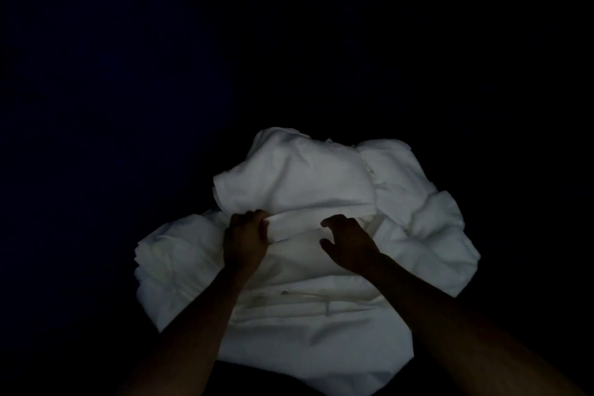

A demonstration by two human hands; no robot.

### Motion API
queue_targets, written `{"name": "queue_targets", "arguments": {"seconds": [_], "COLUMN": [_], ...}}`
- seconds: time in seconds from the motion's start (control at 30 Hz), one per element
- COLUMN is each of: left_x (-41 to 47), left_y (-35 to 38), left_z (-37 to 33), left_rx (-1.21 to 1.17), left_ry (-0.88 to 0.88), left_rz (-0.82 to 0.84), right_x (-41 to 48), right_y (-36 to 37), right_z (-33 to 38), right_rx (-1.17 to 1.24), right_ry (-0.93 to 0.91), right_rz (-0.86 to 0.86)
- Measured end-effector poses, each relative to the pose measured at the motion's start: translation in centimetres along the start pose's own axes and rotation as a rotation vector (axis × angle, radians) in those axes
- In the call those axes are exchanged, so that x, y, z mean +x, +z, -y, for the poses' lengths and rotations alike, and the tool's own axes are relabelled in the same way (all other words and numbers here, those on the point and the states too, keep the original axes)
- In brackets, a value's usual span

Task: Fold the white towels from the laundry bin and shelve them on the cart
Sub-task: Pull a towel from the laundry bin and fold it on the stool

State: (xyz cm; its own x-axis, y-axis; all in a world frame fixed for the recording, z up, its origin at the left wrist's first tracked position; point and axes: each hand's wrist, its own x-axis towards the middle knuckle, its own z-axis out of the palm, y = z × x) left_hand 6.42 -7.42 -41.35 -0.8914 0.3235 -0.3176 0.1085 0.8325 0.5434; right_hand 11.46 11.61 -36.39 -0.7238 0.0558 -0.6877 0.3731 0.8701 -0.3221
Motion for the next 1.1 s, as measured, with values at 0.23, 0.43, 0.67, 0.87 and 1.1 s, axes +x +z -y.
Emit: {"name": "queue_targets", "arguments": {"seconds": [0.23, 0.43, 0.67, 0.87, 1.1], "left_x": [0.3, -0.6, -5.4, -13.3, -21.5], "left_y": [-6.1, -14.7, -23.5, -29.0, -33.2], "left_z": [-7.4, -15.1, -23.8, -32.9, -42.9], "left_rx": [-0.408, -0.445, -0.461, -0.457, -0.816], "left_ry": [0.013, -0.042, 0.096, 0.188, 0.206], "left_rz": [-0.056, 0.117, 0.019, -0.046, -0.192], "right_x": [-2.6, -5.7, -14.1, -25.0, -34.8], "right_y": [-4.3, -11.0, -18.8, -21.8, -27.2], "right_z": [2.1, 4.9, 6.9, 8.5, 8.3], "right_rx": [0.088, 0.174, 0.503, 0.619, 0.764], "right_ry": [-0.087, -0.173, -0.123, -0.166, -0.196], "right_rz": [-0.26, -0.211, -0.346, -0.336, -0.651]}}
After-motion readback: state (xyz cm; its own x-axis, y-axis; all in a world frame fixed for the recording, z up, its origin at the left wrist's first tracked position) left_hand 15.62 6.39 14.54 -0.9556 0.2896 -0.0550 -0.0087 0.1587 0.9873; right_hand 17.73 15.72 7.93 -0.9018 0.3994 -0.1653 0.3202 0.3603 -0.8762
